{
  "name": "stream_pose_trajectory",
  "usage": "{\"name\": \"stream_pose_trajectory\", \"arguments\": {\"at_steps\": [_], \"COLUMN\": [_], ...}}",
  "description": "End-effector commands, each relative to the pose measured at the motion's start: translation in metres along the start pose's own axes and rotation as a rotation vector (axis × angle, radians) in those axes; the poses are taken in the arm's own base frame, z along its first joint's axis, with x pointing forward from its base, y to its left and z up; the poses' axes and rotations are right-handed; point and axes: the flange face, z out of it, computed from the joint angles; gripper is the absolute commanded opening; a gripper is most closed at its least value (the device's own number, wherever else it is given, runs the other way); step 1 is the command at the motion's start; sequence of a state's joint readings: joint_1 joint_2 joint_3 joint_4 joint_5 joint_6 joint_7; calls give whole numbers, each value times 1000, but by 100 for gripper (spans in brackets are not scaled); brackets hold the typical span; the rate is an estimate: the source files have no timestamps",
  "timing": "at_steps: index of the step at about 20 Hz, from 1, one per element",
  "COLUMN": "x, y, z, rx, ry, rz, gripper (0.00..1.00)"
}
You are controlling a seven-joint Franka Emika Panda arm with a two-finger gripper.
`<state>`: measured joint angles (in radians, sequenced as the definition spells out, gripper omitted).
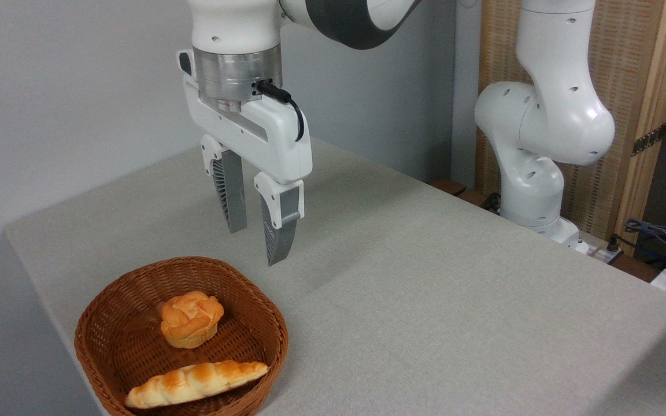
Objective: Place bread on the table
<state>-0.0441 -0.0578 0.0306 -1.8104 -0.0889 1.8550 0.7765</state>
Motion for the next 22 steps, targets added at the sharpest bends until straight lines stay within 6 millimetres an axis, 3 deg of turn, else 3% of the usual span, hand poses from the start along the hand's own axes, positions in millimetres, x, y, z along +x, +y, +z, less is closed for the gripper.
{"name": "stream_pose_trajectory", "arguments": {"at_steps": [1, 6, 9, 22], "x": [1, 6, 8, 5], "y": [0, 4, 3, 2], "z": [-5, -6, -16, -15], "rx": [-3, 2, 16, 2], "ry": [12, 11, 26, 13], "rz": [-4, 19, 34, 18], "gripper": [100, 100, 100, 100]}}
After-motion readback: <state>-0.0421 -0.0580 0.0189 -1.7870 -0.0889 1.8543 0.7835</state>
